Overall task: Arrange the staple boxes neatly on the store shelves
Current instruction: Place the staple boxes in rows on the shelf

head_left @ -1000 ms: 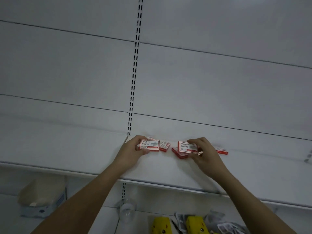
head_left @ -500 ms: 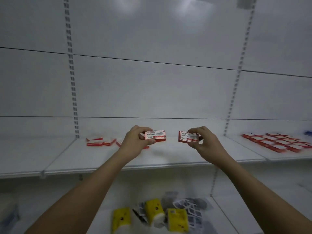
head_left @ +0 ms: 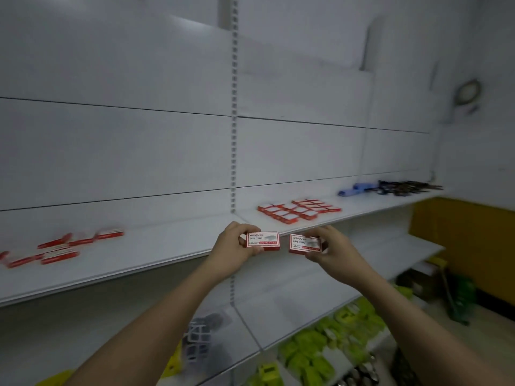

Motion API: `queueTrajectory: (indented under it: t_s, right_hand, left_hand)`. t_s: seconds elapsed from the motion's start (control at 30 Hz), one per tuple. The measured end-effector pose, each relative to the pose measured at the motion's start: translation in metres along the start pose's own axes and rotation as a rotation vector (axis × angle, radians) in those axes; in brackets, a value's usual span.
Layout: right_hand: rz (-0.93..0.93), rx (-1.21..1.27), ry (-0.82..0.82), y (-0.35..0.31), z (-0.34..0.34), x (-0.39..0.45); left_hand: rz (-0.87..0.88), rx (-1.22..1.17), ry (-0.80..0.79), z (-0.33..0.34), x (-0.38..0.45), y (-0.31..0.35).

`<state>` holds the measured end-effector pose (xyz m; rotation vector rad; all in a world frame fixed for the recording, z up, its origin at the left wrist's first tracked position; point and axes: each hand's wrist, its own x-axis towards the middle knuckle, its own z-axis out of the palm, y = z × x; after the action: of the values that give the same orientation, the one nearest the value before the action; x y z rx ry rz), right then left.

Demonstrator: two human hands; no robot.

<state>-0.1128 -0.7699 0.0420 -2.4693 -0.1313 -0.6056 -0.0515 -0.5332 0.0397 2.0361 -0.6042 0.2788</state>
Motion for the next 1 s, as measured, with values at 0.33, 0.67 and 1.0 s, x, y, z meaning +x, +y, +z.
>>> queueTrajectory:
  t_s: [0.33,0.67,1.0]
  right_hand:
    - [0.180,-0.075,0.073,0.151,-0.078,-0.001]
    - [0.187,-0.134,-0.068,0.292,-0.075,0.104]
    - [0.137,-0.112,-0.085,0.396,-0.088,0.213]
  left_hand:
    - [0.036,-0.003,-0.102,0.153,0.081,0.045]
    - [-0.056,0.037,-0.047,0.272,0.207,0.004]
    - [-0.110,0.153,-0.022,0.349,0.312,-0.013]
